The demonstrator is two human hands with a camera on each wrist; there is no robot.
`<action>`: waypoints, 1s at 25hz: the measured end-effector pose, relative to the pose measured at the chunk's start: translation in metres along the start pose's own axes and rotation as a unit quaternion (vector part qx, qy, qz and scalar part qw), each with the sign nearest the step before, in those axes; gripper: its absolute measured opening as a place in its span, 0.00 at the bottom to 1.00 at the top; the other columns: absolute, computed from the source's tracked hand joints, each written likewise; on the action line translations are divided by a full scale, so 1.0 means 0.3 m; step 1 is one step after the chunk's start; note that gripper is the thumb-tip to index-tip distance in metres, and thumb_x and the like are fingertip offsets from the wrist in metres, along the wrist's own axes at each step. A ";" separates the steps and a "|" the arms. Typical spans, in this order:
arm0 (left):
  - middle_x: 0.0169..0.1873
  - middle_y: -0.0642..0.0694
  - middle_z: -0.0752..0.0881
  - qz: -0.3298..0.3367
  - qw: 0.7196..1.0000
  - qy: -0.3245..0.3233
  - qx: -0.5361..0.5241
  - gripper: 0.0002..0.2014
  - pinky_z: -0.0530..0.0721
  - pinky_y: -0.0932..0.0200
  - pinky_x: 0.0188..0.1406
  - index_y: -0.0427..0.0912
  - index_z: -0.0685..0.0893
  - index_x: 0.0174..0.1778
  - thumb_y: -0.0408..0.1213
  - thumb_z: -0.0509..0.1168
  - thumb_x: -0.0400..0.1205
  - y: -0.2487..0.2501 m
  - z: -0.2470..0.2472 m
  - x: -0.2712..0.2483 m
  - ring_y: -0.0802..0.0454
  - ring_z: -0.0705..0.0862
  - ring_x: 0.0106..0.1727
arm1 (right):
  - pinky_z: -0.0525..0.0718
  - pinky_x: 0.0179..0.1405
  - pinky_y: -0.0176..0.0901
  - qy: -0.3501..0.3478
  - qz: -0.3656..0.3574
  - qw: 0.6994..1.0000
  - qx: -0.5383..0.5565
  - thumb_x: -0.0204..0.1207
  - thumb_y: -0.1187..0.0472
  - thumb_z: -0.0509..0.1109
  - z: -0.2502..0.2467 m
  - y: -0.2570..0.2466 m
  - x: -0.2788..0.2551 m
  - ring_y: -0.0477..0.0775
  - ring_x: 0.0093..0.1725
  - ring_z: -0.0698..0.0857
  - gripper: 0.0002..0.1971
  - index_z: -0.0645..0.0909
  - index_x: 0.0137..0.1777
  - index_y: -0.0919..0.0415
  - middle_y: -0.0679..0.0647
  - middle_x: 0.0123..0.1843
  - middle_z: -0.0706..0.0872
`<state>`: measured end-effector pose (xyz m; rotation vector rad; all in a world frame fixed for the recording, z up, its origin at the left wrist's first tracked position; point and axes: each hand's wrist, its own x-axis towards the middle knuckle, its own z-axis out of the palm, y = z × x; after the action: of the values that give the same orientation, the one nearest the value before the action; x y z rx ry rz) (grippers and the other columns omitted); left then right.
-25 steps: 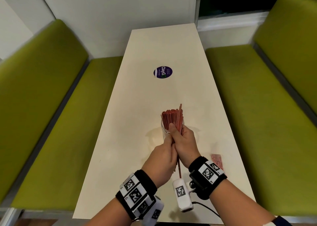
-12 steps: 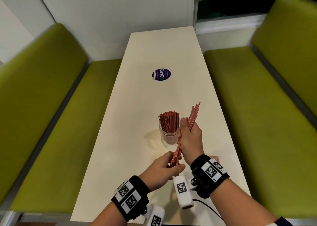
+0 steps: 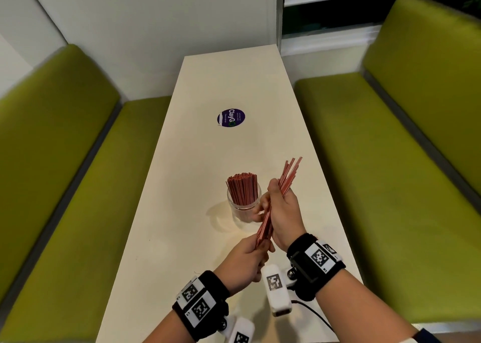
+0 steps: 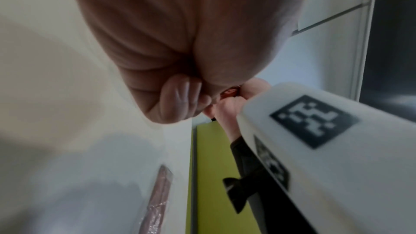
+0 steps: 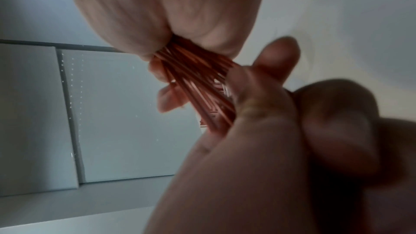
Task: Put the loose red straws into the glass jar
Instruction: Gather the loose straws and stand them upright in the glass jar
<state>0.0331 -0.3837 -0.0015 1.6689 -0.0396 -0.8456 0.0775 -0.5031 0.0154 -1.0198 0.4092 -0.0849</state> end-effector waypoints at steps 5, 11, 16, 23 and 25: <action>0.24 0.50 0.71 -0.053 0.989 0.000 -0.138 0.07 0.60 0.65 0.19 0.38 0.80 0.45 0.29 0.59 0.86 0.033 0.019 0.005 0.56 0.62 0.23 | 0.61 0.15 0.35 -0.006 -0.009 1.000 0.003 0.87 0.48 0.61 -0.032 -0.031 0.003 0.48 0.16 0.63 0.16 0.67 0.45 0.59 0.53 0.24 0.66; 0.44 0.29 0.87 -0.140 0.851 0.006 -0.506 0.16 0.83 0.51 0.46 0.25 0.87 0.47 0.36 0.59 0.80 0.015 0.010 -0.007 0.36 0.88 0.38 | 0.63 0.16 0.35 -0.041 -0.043 0.998 -0.015 0.88 0.50 0.60 -0.007 -0.034 -0.020 0.48 0.18 0.61 0.15 0.69 0.44 0.59 0.53 0.25 0.63; 0.36 0.34 0.86 -0.179 0.821 0.066 -0.538 0.10 0.83 0.44 0.60 0.28 0.83 0.43 0.33 0.63 0.80 0.012 0.018 0.017 0.39 0.87 0.38 | 0.66 0.18 0.38 -0.079 -0.080 0.988 -0.107 0.79 0.40 0.64 0.027 -0.003 -0.060 0.42 0.19 0.67 0.12 0.80 0.38 0.42 0.39 0.22 0.75; 0.39 0.34 0.88 -0.167 0.812 0.073 -0.555 0.09 0.88 0.46 0.46 0.27 0.84 0.50 0.29 0.62 0.80 0.037 -0.006 0.029 0.40 0.88 0.38 | 0.62 0.20 0.39 -0.083 -0.044 0.989 -0.113 0.80 0.45 0.71 0.053 0.034 -0.053 0.49 0.19 0.61 0.22 0.69 0.33 0.57 0.47 0.20 0.64; 0.36 0.34 0.89 -0.158 0.818 0.084 -0.547 0.12 0.91 0.46 0.41 0.27 0.85 0.50 0.31 0.58 0.84 0.058 -0.016 0.034 0.40 0.90 0.34 | 0.59 0.20 0.40 -0.100 -0.013 0.989 -0.107 0.82 0.50 0.72 0.056 0.041 -0.053 0.50 0.19 0.59 0.23 0.68 0.31 0.59 0.50 0.20 0.62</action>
<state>0.0504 -0.3894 0.0085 0.6286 0.7415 -0.7243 0.0675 -0.4788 0.0173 -1.2334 0.2247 0.0385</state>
